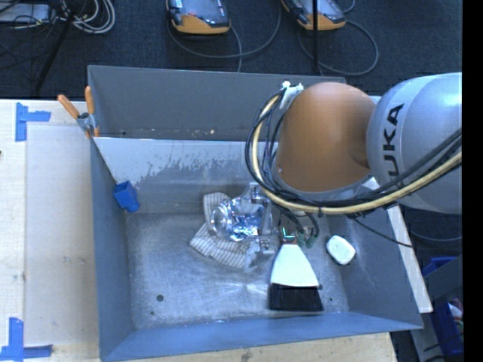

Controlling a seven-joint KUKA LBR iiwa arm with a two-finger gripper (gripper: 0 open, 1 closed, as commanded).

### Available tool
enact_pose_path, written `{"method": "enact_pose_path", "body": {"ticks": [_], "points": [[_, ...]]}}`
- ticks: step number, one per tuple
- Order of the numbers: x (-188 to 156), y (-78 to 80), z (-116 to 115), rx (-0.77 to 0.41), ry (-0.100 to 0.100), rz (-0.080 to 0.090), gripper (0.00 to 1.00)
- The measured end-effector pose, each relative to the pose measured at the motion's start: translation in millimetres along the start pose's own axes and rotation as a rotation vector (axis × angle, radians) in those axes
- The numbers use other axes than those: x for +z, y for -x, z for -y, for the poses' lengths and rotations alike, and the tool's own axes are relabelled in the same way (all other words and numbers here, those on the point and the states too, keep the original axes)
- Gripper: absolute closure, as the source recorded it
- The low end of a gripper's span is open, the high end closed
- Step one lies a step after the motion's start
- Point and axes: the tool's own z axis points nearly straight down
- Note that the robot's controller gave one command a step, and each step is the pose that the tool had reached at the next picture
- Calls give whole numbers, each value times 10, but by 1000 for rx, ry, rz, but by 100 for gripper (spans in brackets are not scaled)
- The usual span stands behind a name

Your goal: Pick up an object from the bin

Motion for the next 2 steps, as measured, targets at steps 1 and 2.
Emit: {"method": "enact_pose_path", "body": {"ticks": [1, 2], "points": [[-42, 16, 6, 3, 1, 9, 0], [552, 247, 262, 70, 2, 14, 0]]}}
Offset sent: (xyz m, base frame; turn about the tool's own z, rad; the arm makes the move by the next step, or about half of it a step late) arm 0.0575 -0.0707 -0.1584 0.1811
